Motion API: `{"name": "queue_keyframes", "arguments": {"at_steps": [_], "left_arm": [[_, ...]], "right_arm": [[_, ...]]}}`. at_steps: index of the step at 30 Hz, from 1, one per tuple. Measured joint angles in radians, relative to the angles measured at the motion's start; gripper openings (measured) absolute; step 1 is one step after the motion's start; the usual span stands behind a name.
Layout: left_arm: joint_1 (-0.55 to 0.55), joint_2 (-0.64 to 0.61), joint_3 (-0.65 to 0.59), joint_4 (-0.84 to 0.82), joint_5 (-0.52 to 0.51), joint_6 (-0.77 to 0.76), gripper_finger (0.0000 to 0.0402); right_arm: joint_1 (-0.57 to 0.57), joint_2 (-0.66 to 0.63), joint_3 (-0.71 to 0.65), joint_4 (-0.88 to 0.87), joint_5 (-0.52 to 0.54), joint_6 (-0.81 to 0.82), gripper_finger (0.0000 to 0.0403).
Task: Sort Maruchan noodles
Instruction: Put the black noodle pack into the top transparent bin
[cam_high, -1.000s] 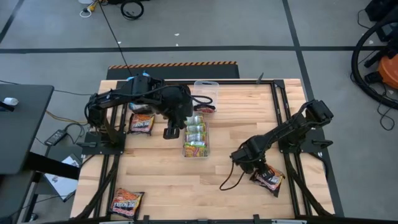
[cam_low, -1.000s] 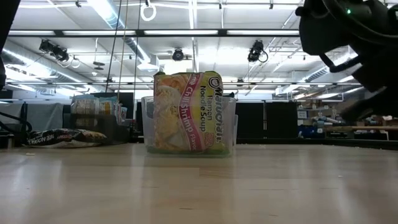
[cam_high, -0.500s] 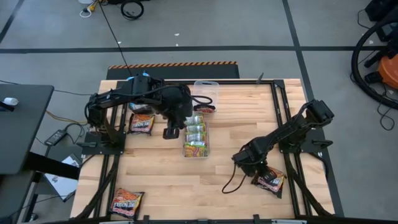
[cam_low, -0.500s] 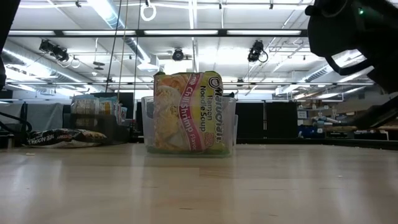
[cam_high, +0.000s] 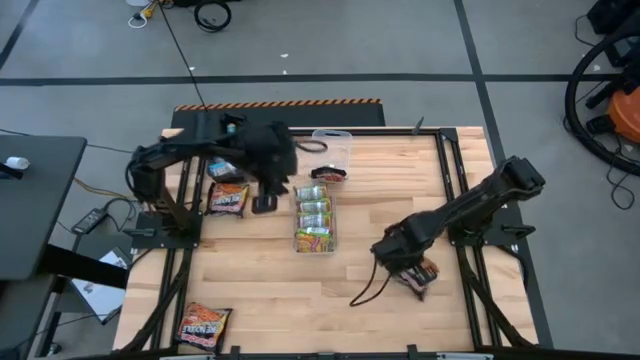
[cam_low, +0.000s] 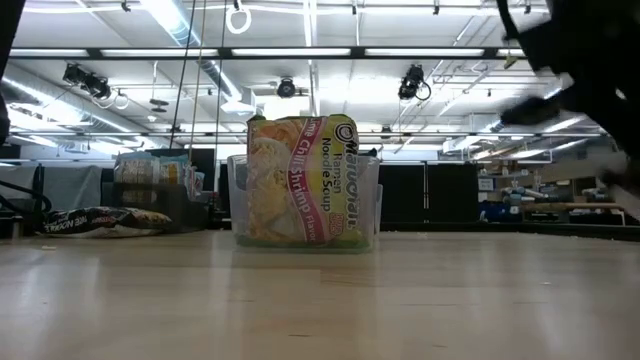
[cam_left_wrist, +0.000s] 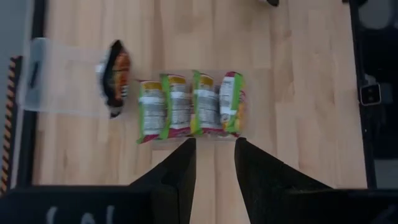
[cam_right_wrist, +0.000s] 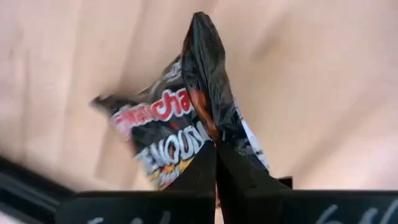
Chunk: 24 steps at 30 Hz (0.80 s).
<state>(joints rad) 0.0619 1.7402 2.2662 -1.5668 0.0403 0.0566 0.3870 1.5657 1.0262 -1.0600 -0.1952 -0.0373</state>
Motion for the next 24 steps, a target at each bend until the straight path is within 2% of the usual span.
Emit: {"name": "queue_keyframes", "arguments": {"at_steps": [6,10,14,17,21,24], "left_arm": [[0.048,-0.059,0.0,-0.004,-0.04,0.022,0.0116],[0.085,-0.095,0.0,-0.005,-0.044,0.072,0.0116],[0.136,-0.111,0.0,-0.005,-0.043,0.136,0.0116],[0.177,-0.126,0.001,-0.004,-0.036,0.183,0.0116],[0.228,-0.135,0.0,-0.004,-0.015,0.195,0.0116],[0.251,-0.141,0.0,-0.004,-0.014,0.178,0.0116]], "right_arm": [[-0.08,-0.133,0.158,-0.085,0.319,0.049,0.0003],[-0.187,-0.205,0.239,-0.068,0.565,0.126,0.0003],[-0.304,-0.209,0.314,-0.009,0.81,0.17,0.0002],[-0.386,-0.171,0.361,0.146,0.857,0.092,0.0002],[-0.496,-0.078,0.404,0.329,0.86,-0.031,0.0002],[-0.564,-0.005,0.409,0.404,0.849,-0.092,0.0002]]}}
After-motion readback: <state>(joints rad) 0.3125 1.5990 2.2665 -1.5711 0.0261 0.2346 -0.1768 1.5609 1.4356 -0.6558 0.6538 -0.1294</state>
